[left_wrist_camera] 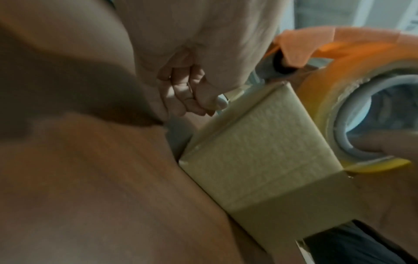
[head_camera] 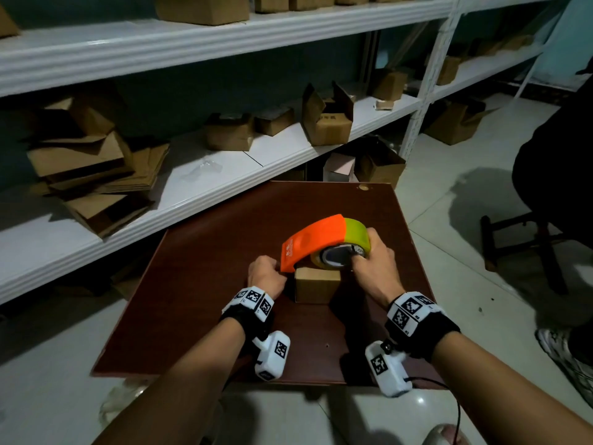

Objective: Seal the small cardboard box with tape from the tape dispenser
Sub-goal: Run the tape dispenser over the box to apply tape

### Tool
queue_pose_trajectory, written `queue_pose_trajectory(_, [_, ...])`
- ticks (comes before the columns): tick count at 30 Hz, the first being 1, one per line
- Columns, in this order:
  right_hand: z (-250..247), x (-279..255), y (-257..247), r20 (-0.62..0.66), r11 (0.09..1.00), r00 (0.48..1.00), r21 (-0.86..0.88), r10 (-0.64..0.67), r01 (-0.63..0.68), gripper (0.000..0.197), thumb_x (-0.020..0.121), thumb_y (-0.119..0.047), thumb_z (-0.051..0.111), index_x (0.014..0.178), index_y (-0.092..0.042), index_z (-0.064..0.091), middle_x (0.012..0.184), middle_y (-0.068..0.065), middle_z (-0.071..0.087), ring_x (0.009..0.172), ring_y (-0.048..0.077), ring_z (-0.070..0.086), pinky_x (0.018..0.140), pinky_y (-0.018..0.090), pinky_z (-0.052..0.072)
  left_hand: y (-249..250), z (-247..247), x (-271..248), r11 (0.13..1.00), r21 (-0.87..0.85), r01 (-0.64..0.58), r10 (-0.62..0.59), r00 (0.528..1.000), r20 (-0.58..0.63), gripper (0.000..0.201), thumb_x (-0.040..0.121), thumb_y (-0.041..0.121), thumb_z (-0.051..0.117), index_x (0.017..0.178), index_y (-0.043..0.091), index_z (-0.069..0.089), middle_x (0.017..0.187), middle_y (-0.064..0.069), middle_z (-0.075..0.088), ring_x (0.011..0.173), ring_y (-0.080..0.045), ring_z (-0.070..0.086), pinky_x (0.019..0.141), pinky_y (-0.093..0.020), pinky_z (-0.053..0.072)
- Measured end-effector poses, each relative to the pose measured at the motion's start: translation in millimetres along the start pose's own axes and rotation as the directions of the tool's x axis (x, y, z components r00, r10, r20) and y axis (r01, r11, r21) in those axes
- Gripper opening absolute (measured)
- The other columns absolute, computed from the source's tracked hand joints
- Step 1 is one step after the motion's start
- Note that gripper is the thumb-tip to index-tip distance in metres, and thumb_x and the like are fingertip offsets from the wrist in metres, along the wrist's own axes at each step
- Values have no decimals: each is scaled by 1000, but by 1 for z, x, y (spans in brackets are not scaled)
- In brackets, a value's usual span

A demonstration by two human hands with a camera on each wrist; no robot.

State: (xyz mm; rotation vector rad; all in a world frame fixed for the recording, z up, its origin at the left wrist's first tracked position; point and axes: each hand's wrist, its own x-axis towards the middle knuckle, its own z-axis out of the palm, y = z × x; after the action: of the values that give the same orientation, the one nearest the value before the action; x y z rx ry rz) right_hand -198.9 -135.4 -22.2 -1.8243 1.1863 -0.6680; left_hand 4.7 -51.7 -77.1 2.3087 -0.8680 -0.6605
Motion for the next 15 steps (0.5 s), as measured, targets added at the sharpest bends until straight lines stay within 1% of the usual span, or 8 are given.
queue_pose_trajectory(3, [0,0,1,-4,1000,1000,-6,8,-8,25,89,-13,59,110,-26,53,101,10,64,87,17,61,67,33,44,2,2,0,1000,6,-9,9,1000,6,15,91,4,68,96,8,82,107,-17,79,108,-34,72,75,-28,43])
queue_pose_trajectory(6, [1,1,1,-1,1000,1000,8,11,-11,24,90,-15,60,110,-26,54,101,8,65,88,18,63,72,35,47,1,2,1,1000,11,-3,3,1000,7,17,92,5,68,98,11,83,107,-15,79,109,-34,72,76,-28,44])
queue_pose_trajectory(8, [1,1,1,-4,1000,1000,8,6,-6,24,90,-16,61,111,-26,54,100,6,66,90,19,65,76,38,49,1,1,1,1000,-1,11,-11,1000,13,17,92,6,68,96,12,83,101,-12,79,104,-31,73,75,-28,45])
queue_pose_trajectory(10, [1,1,1,-7,1000,1000,5,-2,2,24,90,-15,61,110,-27,55,99,4,67,91,19,66,79,39,51,3,-2,-2,999,-32,32,-31,999,16,16,93,8,68,93,12,83,90,-8,75,97,-29,73,73,-29,45])
queue_pose_trajectory(12, [1,2,1,-6,1000,1000,13,-5,5,24,90,-15,61,110,-29,57,99,2,69,92,18,66,82,40,52,3,-4,-4,996,-68,50,-49,999,19,16,93,12,68,90,12,83,84,-6,74,90,-28,72,71,-29,46])
queue_pose_trajectory(13, [0,2,1,-4,1000,1000,13,-6,6,25,90,-15,61,110,-30,57,99,2,69,92,18,67,83,41,52,2,-4,-4,994,-88,59,-57,998,28,16,93,14,68,89,12,83,83,-6,76,86,-27,72,68,-28,47])
queue_pose_trajectory(15, [0,2,0,2,1000,1000,14,-7,7,25,91,-16,62,109,-32,57,99,1,69,92,17,67,83,40,52,1,-5,-4,988,-127,89,-82,995,56,18,92,18,68,82,10,82,81,-9,79,77,-27,76,58,-24,49])
